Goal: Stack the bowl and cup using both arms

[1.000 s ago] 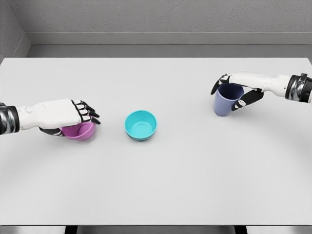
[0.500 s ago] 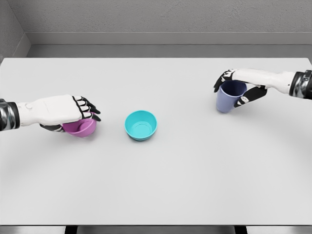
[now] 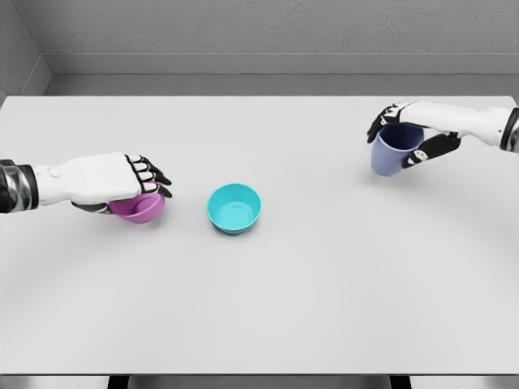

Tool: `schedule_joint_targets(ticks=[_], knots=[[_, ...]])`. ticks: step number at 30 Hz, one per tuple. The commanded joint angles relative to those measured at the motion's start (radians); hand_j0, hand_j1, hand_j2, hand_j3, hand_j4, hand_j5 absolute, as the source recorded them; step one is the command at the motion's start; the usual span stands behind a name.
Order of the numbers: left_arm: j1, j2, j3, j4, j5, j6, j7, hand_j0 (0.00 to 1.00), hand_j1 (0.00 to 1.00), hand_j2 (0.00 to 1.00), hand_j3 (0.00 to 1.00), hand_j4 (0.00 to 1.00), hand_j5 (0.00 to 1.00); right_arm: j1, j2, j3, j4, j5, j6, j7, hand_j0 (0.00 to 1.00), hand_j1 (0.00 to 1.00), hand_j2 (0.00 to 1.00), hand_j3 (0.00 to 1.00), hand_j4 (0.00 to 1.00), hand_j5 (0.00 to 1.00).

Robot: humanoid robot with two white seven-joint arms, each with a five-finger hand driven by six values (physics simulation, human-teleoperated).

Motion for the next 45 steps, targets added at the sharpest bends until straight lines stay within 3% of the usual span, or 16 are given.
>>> schedule_joint_targets(ticks=[1,29,45], knots=[[0.0,-0.002,0.001,-0.001,0.004,0.002,0.001,0.84,0.84,0.84,0.84,0.84,0.84,-0.002,-0.002,-0.001,-0.001,-0.009,0.003,0.0,0.61,0.61,0.61,0.61,0.61,0.61],[-0.045,-0.052,0.001,-0.065,-0.05,0.002,0.001,0.8,0.8,0.8,0.8,0.8,0.8,-0.008,-0.042,-0.01,-0.138,-0.024,0.003,0.0,0.62,0.62,0.62,0.62,0.62,0.62],[-0.064,-0.135,-0.001,-0.084,-0.062,0.002,0.001,0.8,0.8,0.8,0.8,0.8,0.8,-0.008,-0.039,-0.01,-0.184,-0.027,0.003,0.0,0.62,0.62,0.62,0.62,0.62,0.62]])
